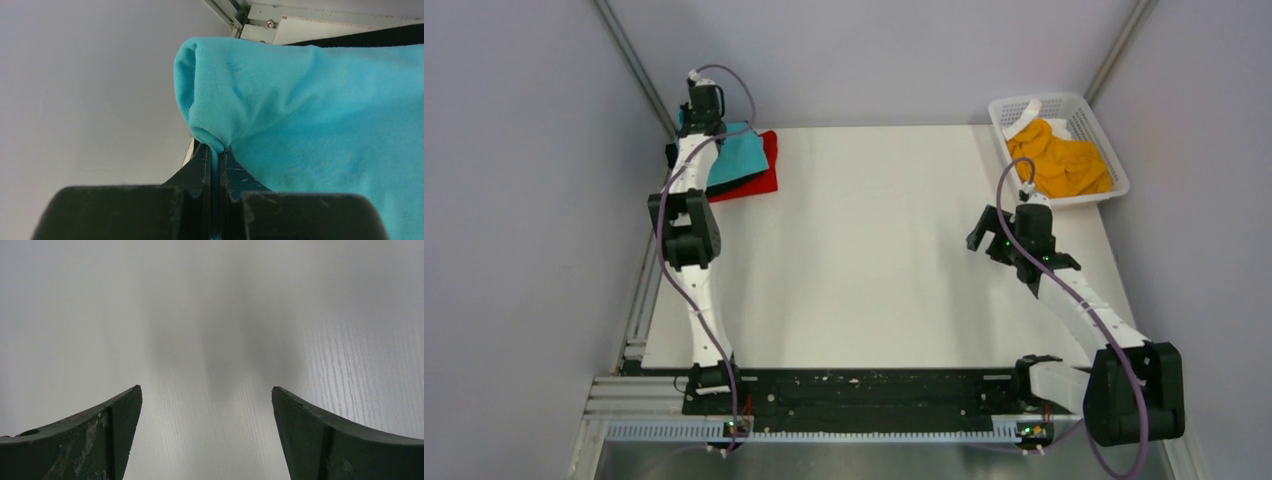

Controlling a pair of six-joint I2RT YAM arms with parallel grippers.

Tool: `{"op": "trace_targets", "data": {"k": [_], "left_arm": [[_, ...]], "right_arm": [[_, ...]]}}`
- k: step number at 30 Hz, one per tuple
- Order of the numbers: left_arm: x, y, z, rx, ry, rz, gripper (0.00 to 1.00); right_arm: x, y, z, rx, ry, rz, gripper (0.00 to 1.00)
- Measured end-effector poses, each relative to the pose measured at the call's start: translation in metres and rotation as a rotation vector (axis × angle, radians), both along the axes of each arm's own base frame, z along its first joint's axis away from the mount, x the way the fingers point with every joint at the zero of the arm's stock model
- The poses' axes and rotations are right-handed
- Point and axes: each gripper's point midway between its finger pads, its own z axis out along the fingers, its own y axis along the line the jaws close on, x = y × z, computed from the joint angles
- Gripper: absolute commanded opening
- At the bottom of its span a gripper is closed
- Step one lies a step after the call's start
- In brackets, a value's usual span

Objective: Fold and stack the t-shirts
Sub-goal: Put the neatly folded tshirt into the corner of the board with the left arm, then smooth out wrinkles on the folded tshirt

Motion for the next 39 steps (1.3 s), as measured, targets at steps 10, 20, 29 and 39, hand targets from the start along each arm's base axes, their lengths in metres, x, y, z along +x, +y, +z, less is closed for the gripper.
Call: {"op": "trace_targets", "data": {"k": [10, 20, 29, 39], "left_arm": [[0.005, 0.017, -0.030, 0.011, 0.016, 0.057, 0.47], [0.009, 0.009, -0.029, -0.089, -0.073, 0.089, 0.99], [0.014, -0.104, 0.024, -0.269, -0.172, -0.197, 0.99], [0.024, -0.177, 0.022, -0.455, -0.165, -0.426, 0.99]], "right_arm": [[-0.001, -0.002, -0.002, -0.008, 0.010, -0.009, 0.99], [-0.001, -0.002, -0.002, -0.009, 0.011, -0.010, 0.99], [-0.001, -0.002, -0.002, -0.009, 0.009, -0.010, 0.99], [-0.001, -0.002, -0.002, -0.008, 0.008, -0.009, 0.99]]}}
